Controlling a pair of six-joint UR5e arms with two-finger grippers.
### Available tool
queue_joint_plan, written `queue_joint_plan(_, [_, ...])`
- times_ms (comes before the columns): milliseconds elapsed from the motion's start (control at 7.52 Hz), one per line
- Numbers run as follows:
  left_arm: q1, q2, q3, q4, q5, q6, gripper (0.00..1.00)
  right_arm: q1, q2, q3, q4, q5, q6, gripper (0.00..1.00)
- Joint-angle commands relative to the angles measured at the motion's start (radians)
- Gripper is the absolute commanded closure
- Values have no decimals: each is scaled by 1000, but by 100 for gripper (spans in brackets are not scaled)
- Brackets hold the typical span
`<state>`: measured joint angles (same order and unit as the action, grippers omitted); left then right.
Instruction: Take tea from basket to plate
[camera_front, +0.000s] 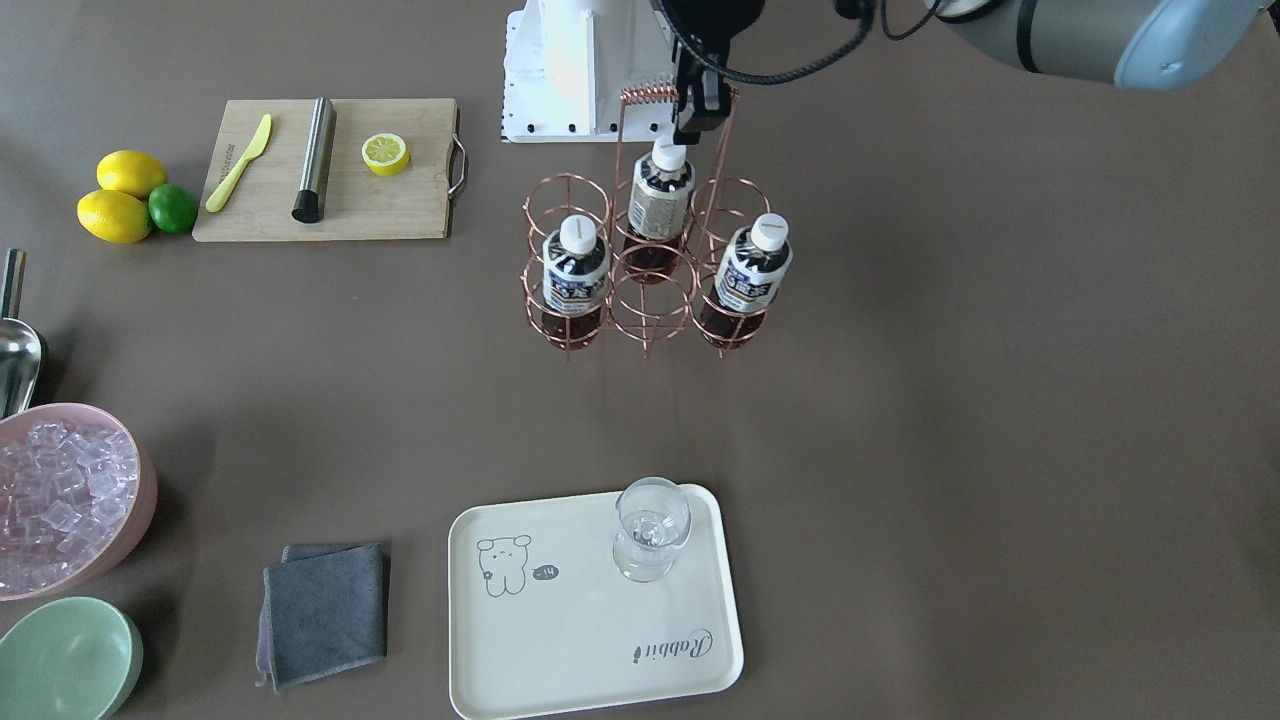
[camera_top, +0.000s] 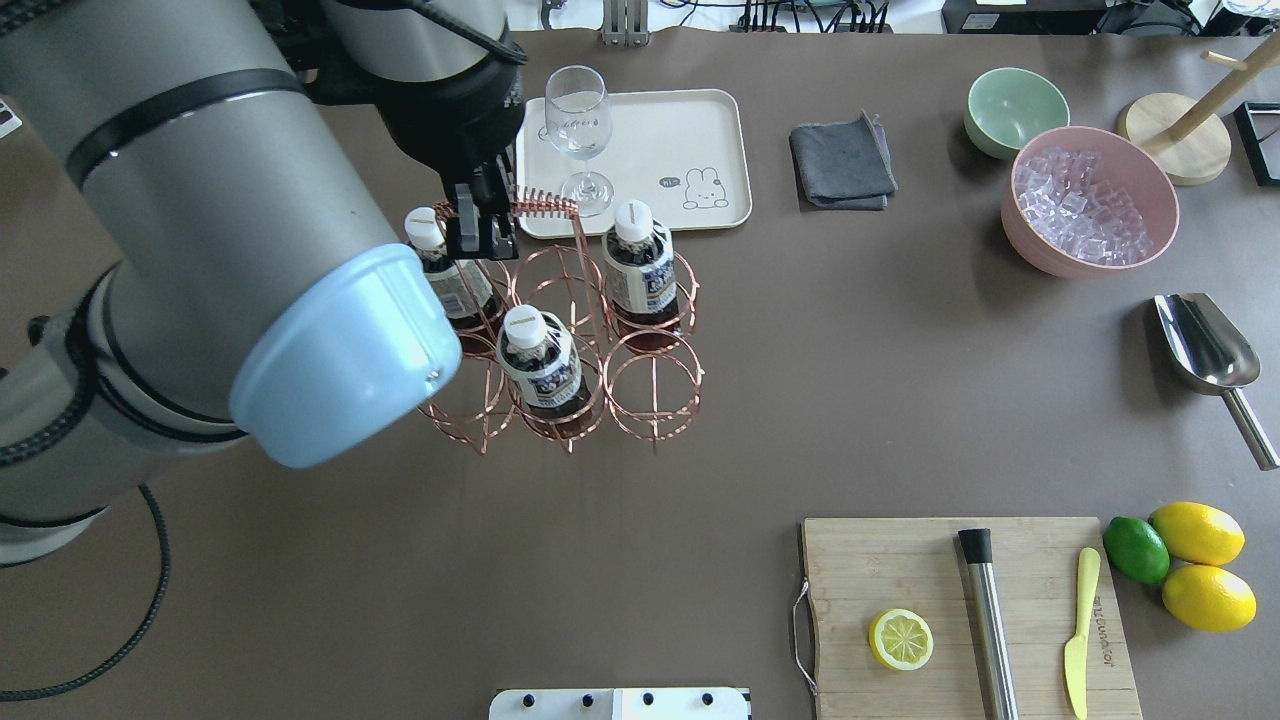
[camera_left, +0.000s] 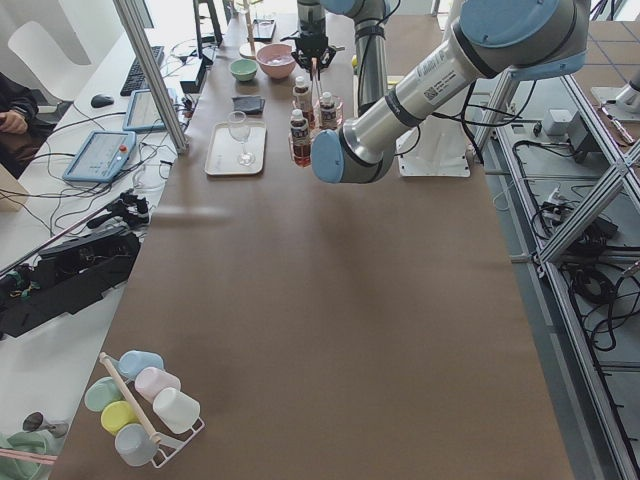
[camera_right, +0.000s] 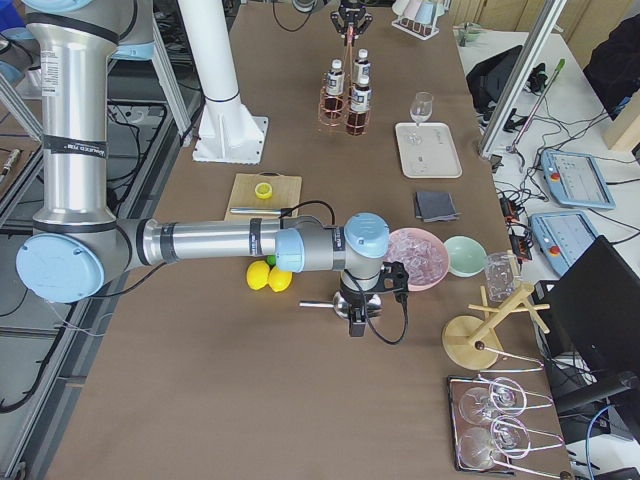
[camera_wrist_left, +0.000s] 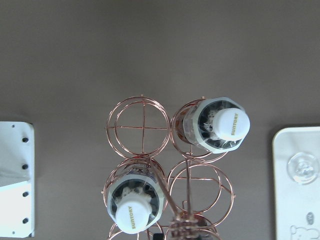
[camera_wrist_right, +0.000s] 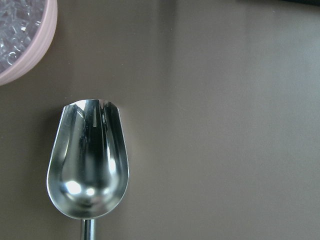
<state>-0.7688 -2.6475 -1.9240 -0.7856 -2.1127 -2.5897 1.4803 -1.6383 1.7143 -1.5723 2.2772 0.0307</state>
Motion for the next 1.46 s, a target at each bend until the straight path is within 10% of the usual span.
queue_joint_plan(0, [158,-129,90,59,23,-67,100,0,-2,-24,0,1,-2,0])
queue_joint_plan(1064, [220,-74,106,39,49,8,100,-26,18,-38,5,7,-38,0])
queue_joint_plan(1330, [220,-54,102,40,49,46,100,-28,12,-77,151,5,-123,0])
